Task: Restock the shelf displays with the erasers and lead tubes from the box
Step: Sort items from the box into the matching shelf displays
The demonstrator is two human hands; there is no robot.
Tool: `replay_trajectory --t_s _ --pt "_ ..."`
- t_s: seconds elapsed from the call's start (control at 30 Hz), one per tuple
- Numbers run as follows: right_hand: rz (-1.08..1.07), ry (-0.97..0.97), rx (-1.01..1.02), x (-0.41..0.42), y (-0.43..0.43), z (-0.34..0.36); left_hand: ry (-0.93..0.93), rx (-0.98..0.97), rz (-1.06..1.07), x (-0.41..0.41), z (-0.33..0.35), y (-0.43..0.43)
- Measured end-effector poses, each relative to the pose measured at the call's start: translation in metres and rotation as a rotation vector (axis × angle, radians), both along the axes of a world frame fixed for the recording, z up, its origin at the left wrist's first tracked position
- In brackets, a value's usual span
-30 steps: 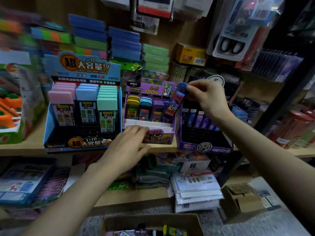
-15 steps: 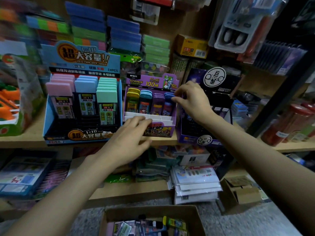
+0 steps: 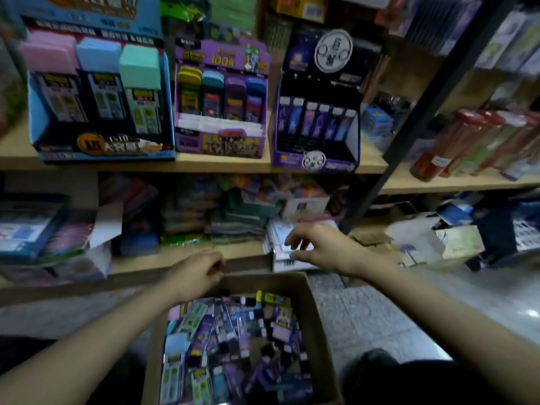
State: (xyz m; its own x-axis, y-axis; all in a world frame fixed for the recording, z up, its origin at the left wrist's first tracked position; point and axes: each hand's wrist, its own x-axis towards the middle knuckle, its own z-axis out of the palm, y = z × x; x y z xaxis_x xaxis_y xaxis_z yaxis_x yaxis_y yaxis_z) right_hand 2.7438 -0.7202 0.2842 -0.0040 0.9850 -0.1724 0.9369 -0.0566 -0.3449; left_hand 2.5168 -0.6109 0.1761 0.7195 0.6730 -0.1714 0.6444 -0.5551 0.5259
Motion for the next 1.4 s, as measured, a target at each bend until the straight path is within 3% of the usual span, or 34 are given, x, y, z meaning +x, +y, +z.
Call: replay_trajectory --t_s 0.13,0.23,0.4,0.47,0.53,0.6,0.7,0.9,1.0,1.17,1.3,1.4 --pt "-0.135 0.053 -0.240 0.002 -0.038 -0.092 -0.078 -0.307 0.342 -0.015 -0.089 -0.050" --pt "-0.288 0.159 -0.341 -0.005 -0.066 -0.157 -0.060 -0.444 0.439 -0.024 -0.141 -0.091" --pt "-0.568 0.367 -0.441 -0.022 -0.108 -0.239 0.063 -0.483 0.405 -0.040 -0.177 -0.119" --pt "-0.802 0.475 -0.437 -0.025 -0.118 -0.258 0.116 -0.425 0.427 -0.045 -0.180 -0.118" --pt "-0.926 0.466 -0.404 -0.028 -0.123 -0.271 0.161 -0.307 0.462 -0.044 -0.181 -0.114" --pt "-0.830 0.399 -0.329 -0.029 -0.122 -0.283 0.200 -0.220 0.415 -0.040 -0.185 -0.109" --pt "-0.634 0.325 -0.256 -0.020 -0.104 -0.291 0.216 -0.244 0.378 -0.034 -0.195 -0.101" --pt "-0.618 0.355 -0.409 0.000 -0.058 -0.314 0.388 -0.228 0.247 -0.029 -0.214 -0.099" --pt "-0.604 0.286 -0.459 -0.009 -0.047 -0.325 0.372 -0.202 0.186 -0.031 -0.220 -0.105" --pt "-0.455 0.226 -0.369 -0.049 -0.062 -0.335 0.219 -0.159 0.062 -0.025 -0.219 -0.120" --pt "-0.368 0.172 -0.355 -0.074 -0.077 -0.337 0.073 -0.019 0.252 -0.025 -0.210 -0.110" --pt "-0.297 0.218 -0.296 -0.077 -0.083 -0.333 0.184 -0.035 0.587 -0.030 -0.208 -0.099"
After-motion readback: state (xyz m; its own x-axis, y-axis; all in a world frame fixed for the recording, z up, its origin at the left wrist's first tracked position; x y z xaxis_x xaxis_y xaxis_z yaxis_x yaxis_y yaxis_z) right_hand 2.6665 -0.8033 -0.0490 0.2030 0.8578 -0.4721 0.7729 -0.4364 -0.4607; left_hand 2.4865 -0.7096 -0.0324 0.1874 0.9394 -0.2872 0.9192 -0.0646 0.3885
